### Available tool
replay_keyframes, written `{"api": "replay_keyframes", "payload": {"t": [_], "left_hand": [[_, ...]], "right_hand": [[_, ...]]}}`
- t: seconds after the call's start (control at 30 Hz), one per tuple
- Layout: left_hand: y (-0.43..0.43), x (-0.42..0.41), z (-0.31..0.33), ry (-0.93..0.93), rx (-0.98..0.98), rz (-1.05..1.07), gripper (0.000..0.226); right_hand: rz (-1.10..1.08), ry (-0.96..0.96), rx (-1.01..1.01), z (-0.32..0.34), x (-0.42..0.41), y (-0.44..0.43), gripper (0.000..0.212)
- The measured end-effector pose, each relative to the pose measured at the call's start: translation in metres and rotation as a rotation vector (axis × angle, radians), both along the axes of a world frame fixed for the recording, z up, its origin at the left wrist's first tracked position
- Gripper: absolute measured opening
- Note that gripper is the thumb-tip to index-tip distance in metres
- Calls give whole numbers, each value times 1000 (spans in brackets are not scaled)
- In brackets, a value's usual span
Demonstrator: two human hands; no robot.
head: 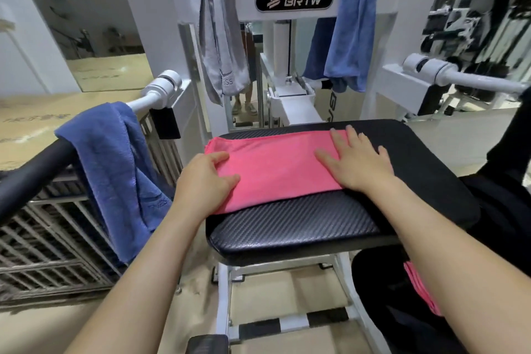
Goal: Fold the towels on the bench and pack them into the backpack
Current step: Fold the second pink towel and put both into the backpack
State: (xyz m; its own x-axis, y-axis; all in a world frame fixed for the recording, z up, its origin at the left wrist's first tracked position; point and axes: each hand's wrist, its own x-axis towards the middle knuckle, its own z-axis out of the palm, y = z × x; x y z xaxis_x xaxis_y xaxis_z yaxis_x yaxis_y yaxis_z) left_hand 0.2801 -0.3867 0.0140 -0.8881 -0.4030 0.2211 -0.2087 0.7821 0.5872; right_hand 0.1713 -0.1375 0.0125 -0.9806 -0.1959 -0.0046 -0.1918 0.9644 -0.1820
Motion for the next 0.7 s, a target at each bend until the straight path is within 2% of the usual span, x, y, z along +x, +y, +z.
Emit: {"api": "replay_keyframes", "payload": {"t": [0.07,0.17,0.23,0.3,0.37,0.47,0.57,0.63,0.67,0.7], "left_hand": [[1,0,7,-36,123,-20,59],[-2,-1,17,-36,602,-81,65],[-1,-5,26,11,868,-108,60],[6,-9,38,76,1033,-136,51],[22,-15,51,126,1096,-219,38],[56,-28,69,106,1164,-329,27],[96,-44,82,-9,1182,-388,26],[115,-55,84,-100,1006,-476,27],[120,-61,82,-125,804,-548,34],[122,-68,78,-126,521,-613,43]], "right_hand": [[-73,-12,-27,-3,0,-2,79],[-184,38,-125,4,4,-5,82],[-243,58,-256,14,6,-1,77],[-263,29,-423,25,8,4,74],[-284,-35,-588,34,9,11,74],[-281,-127,-694,38,8,21,57],[-188,-194,-781,38,5,30,42],[-117,-209,-866,40,1,36,46],[-74,-254,-960,42,1,39,48],[-24,-331,-1073,44,0,42,51]]}}
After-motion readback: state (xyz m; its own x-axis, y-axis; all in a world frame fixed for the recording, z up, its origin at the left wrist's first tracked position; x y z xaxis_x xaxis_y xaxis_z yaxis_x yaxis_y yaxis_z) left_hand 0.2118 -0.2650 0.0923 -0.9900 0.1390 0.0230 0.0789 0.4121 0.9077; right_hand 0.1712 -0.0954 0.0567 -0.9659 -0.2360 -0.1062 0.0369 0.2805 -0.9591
